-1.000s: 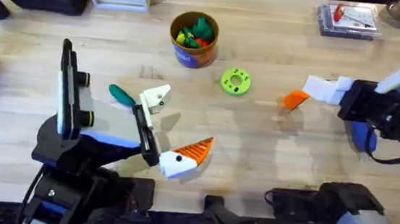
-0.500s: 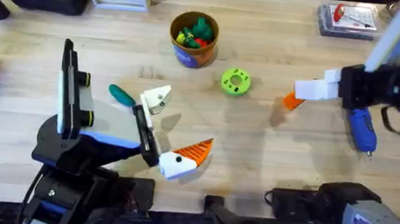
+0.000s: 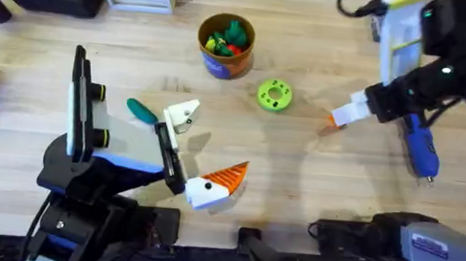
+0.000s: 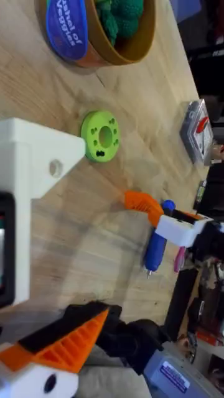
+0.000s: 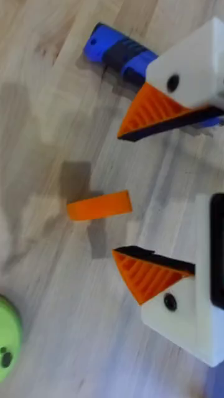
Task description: Pick up the gripper from the table and insert it into the empty holder that is missing its gripper. Then pick up a screw, insert it into the mounting hole, and use the screwdriver to tighten it. Finally, clean up the table by picking up the vegetable and placing it into the bucket.
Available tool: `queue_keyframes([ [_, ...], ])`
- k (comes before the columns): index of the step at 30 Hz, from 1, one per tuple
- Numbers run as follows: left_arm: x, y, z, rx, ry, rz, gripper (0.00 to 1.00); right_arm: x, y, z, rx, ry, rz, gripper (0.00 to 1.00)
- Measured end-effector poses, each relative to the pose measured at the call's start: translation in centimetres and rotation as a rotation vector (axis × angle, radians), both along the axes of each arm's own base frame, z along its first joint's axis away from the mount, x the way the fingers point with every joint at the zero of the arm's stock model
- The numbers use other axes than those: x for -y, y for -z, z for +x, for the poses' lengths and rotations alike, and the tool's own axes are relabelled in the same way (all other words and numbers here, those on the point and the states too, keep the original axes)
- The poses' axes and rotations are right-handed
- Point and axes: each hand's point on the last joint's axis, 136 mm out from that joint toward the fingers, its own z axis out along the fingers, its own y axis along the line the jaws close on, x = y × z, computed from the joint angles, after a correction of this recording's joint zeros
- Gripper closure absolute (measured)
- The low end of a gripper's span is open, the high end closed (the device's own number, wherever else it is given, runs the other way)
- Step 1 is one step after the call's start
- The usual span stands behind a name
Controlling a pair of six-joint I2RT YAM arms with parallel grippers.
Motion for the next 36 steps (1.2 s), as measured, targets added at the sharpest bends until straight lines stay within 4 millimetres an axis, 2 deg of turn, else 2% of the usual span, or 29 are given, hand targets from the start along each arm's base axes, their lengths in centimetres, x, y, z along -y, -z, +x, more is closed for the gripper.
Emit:
queue_keyframes([
  [2,0.0,0.0,0.0,0.0,0.0,0.0,0.015,0.0,1.0,0.3,-0.032,-0.026,-0.01,0.035],
  [7,0.0,0.0,0.0,0.0,0.0,0.0,0.015,-0.1,2.7,0.7,-0.086,-0.056,-0.018,0.243],
  [12,0.0,0.0,0.0,0.0,0.0,0.0,0.015,-0.1,2.8,0.9,-0.079,-0.063,-0.019,0.411],
  [14,0.0,0.0,0.0,0.0,0.0,0.0,0.015,-0.1,2.8,1.0,-0.078,-0.066,-0.019,0.531],
  [17,0.0,0.0,0.0,0.0,0.0,0.0,0.015,-0.1,2.8,1.0,-0.077,-0.071,-0.02,0.887],
  [18,0.0,0.0,0.0,0.0,0.0,0.0,0.015,-0.2,2.7,1.1,-0.074,-0.07,-0.019,0.965],
  [21,0.0,0.0,0.0,0.0,0.0,0.0,0.015,-0.2,2.4,1.0,-0.061,-0.072,-0.016,0.991],
  [24,0.0,0.0,0.0,0.0,0.0,0.0,0.015,-0.2,1.1,0.6,-0.03,-0.072,-0.015,0.991],
  [25,0.0,0.0,0.0,0.0,0.0,0.0,0.015,-0.2,-1.1,0.2,0.032,-0.071,-0.013,0.992],
  [29,0.0,0.0,0.0,0.0,0.0,0.0,0.015,-0.7,-4.6,-0.3,0.159,-0.08,0.023,0.993],
  [32,0.0,0.0,0.0,0.0,0.0,0.0,0.015,-2.5,-7.0,-1.0,0.248,-0.104,0.128,0.993],
  [36,0.0,0.0,0.0,0.0,0.0,0.0,0.015,-6.2,-9.5,-2.2,0.317,-0.182,0.343,0.993],
])
